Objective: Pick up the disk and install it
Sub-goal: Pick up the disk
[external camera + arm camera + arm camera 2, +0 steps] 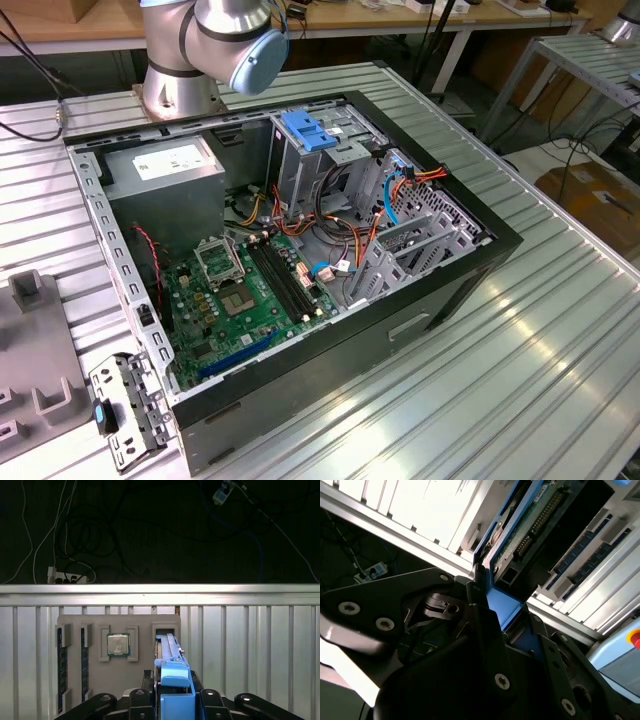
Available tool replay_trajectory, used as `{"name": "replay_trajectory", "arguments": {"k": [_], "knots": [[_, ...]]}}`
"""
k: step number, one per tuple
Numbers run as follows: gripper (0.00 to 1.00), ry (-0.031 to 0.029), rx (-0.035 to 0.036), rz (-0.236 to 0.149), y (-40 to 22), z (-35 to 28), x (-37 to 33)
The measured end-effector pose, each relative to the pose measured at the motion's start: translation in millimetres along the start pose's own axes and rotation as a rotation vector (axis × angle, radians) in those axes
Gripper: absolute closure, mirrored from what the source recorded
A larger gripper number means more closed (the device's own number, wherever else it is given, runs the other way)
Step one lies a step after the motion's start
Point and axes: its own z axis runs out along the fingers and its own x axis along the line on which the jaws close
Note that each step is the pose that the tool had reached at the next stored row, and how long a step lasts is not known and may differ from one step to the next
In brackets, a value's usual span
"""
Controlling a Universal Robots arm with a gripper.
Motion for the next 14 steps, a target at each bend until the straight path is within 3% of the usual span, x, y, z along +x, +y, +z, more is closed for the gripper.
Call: {"name": "replay_trajectory", "arguments": {"k": [14], "knots": [[0.63,-0.0001,-0.0001,0.000,0.1,-10.0,0.1]]}}
